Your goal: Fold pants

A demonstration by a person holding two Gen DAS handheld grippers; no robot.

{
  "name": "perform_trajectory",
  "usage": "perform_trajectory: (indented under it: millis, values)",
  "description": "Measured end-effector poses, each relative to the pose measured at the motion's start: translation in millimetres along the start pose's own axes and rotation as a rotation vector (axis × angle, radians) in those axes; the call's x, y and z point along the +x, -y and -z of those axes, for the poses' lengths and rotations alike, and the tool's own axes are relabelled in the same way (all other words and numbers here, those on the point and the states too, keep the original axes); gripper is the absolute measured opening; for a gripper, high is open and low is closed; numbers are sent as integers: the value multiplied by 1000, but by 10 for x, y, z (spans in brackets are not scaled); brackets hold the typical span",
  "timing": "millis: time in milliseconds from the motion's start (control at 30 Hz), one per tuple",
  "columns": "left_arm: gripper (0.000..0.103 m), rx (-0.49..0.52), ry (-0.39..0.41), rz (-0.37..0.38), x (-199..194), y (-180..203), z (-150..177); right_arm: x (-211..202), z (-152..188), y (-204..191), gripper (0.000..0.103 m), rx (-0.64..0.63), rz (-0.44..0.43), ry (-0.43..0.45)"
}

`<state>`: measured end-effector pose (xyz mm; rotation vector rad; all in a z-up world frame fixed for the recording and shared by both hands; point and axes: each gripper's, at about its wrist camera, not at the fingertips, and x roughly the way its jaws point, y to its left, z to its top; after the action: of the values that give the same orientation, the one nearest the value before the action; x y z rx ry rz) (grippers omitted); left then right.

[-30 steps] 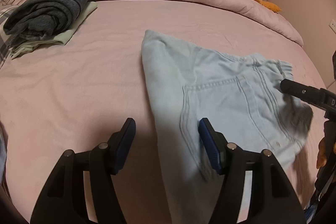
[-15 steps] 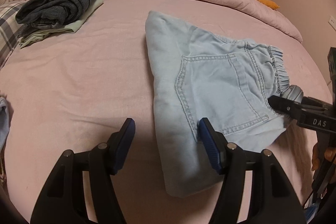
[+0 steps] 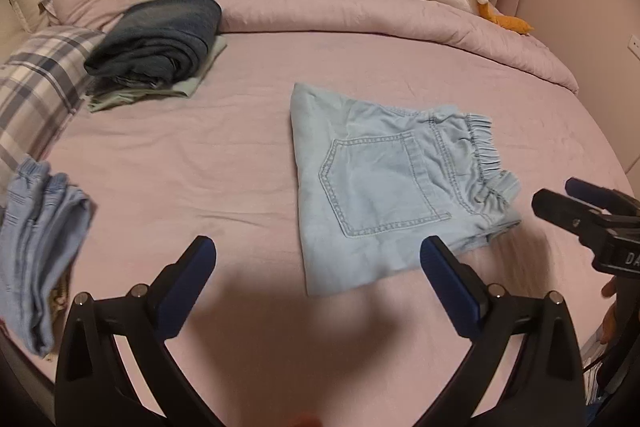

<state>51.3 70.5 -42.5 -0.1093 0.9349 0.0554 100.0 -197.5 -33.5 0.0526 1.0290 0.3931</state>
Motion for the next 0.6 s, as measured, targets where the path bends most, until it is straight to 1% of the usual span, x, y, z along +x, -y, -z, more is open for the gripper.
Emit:
perform_trajectory:
  millis: [100, 200, 267, 367, 500, 600]
  values:
    - [102, 16, -6, -17, -138, 53, 3, -185, 6, -66, 101, -13, -3, 41]
    - [102, 24, 16, -20, -276, 115, 12, -332, 12, -93, 101, -14, 7, 71]
    - [102, 26, 28, -43, -356, 155, 33, -402, -5, -118, 101, -14, 10, 88]
    - [102, 18, 28, -59, -356, 169, 77, -500, 9, -139, 102, -21, 13, 110]
    - [102, 1, -6, -75, -256, 163, 151, -421, 109, -154, 102, -17, 30, 84]
    - [102, 5, -8, -81, -275, 193, 184, -321, 203, -162, 102, -8, 51, 48]
